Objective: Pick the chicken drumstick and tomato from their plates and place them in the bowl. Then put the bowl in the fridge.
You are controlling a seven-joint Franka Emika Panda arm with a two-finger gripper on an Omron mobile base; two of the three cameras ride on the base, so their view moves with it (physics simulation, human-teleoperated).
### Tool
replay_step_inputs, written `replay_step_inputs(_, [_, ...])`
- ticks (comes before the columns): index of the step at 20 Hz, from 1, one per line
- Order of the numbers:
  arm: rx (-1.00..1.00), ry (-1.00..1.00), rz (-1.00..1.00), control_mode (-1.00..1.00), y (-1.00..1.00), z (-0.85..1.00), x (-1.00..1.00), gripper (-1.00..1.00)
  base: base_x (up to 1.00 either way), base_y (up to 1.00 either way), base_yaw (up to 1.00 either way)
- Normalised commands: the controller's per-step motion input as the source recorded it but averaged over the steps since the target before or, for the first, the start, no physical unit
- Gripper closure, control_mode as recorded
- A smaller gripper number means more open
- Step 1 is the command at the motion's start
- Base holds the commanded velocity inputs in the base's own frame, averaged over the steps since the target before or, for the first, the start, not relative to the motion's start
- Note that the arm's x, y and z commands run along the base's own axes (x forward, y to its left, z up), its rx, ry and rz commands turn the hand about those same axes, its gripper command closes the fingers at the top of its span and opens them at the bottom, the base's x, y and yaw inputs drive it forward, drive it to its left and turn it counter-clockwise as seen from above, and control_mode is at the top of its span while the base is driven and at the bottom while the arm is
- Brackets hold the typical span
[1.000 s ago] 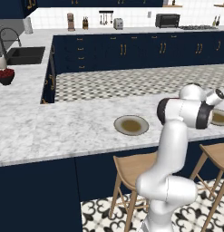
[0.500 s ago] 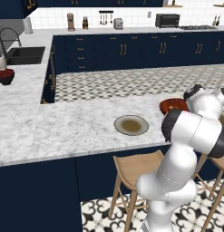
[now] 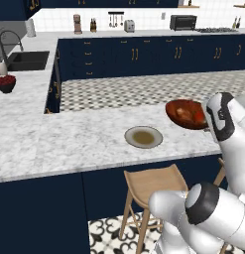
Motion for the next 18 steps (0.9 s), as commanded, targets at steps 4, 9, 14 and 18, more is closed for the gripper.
replay_step_inputs(4, [-0.04, -0.02, 0.04, -1.0, 0.39, 1.0, -0.99, 1.0, 0.0, 0.0, 0.0])
replay_step_inputs(9, [-0.04, -0.05, 0.03, -1.0, 0.35, 0.94, -0.93, 1.0, 0.0, 0.0, 0.0])
replay_step_inputs(14, [-0.04, 0.0, 0.0, 1.0, 0.15, 0.32, -0.53, 1.0, -0.15, -0.06, -0.04])
replay_step_inputs(18, [0.0, 0.0, 0.0, 1.0, 0.0, 0.0, 0.0, 1.0, -0.44, -0.86, -0.28])
